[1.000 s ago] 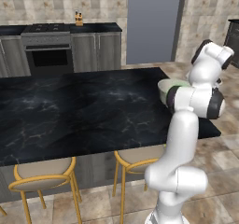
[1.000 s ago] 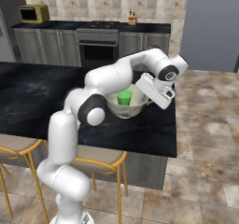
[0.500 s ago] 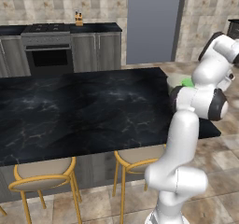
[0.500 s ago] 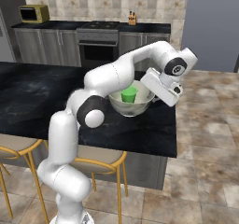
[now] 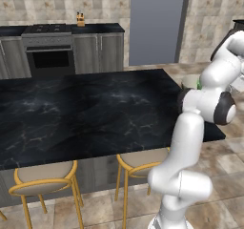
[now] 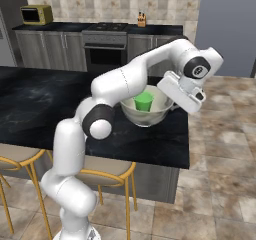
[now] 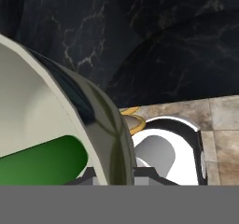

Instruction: Place the cup inside the bowl on the dining table and move the bowl to any counter.

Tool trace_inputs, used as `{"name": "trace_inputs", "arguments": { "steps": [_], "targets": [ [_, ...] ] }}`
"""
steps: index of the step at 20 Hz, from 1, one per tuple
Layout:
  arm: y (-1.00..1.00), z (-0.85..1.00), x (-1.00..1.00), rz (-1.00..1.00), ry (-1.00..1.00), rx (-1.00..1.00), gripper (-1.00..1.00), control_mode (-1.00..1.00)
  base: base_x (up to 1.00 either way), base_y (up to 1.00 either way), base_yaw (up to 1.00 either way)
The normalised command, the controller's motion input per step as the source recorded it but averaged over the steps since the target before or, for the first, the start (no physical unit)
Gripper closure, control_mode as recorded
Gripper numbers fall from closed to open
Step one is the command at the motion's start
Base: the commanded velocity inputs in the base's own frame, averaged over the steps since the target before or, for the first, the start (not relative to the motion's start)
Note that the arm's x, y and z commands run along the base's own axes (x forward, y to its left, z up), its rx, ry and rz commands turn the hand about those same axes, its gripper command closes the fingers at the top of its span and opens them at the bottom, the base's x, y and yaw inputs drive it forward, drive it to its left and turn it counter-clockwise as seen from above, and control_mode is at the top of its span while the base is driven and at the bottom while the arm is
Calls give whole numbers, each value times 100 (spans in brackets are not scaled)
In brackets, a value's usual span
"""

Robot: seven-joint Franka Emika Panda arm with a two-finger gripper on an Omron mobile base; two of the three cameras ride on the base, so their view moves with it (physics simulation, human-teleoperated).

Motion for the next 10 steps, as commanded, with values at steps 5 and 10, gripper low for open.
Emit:
{"name": "trace_inputs", "arguments": {
  "steps": [5,10],
  "targets": [
    [-15,29,-48,0,0,0,100,-100,0,0,0],
    [-6,25,-43,0,0,0,100,-100,0,0,0]
  ]
}}
